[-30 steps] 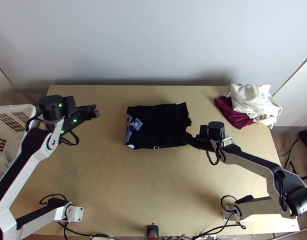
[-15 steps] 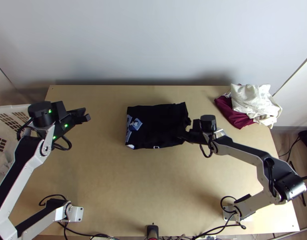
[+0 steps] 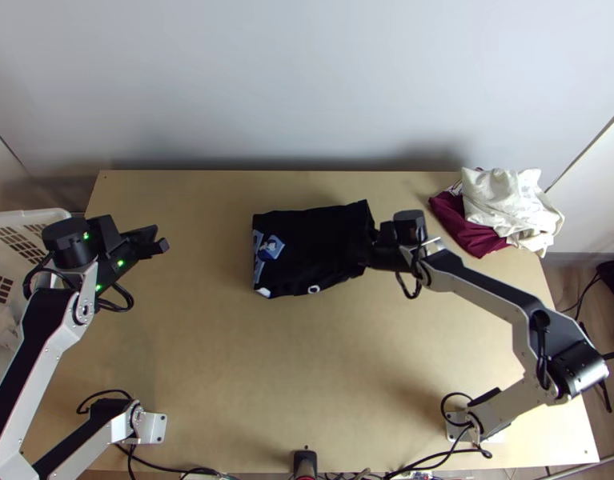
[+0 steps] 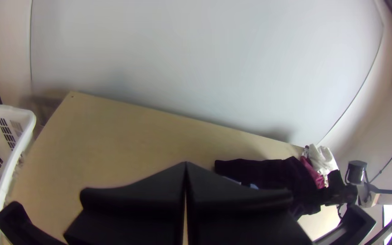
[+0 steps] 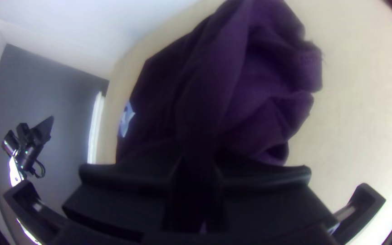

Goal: Fold the t-shirt

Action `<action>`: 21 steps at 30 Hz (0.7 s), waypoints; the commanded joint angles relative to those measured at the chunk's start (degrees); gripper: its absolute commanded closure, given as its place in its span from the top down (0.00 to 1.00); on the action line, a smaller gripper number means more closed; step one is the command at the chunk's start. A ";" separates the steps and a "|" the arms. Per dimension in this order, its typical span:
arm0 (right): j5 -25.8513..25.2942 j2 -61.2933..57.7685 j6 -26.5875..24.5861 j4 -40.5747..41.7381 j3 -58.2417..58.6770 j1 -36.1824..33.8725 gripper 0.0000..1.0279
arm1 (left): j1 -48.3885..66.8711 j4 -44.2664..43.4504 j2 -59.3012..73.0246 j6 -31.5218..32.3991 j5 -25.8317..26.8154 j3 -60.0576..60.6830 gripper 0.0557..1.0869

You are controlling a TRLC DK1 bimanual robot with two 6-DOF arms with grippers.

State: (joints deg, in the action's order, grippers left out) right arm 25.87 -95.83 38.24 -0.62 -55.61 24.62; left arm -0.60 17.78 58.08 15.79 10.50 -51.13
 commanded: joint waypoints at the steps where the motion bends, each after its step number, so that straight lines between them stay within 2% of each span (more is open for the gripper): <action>1: -1.17 3.81 -3.43 -5.62 -3.89 -2.12 0.03 | -0.81 -0.47 -1.04 -0.06 0.22 1.12 0.04; 5: -1.17 6.01 -6.16 -9.05 -6.26 -3.97 0.02 | -0.81 -0.73 -2.01 -0.06 0.22 2.00 0.04; 13: -0.99 8.73 -10.99 -9.92 -11.80 -10.47 0.02 | -0.81 -0.91 -4.21 -0.15 0.57 3.67 0.04; 21: 1.47 4.07 -18.99 -16.25 -27.00 -18.29 0.02 | -0.19 -0.99 -5.35 0.38 1.63 4.38 0.04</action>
State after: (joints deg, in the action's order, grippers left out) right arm 25.47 -88.90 24.88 -12.67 -71.53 12.40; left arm -1.23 16.97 53.69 15.59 11.60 -47.37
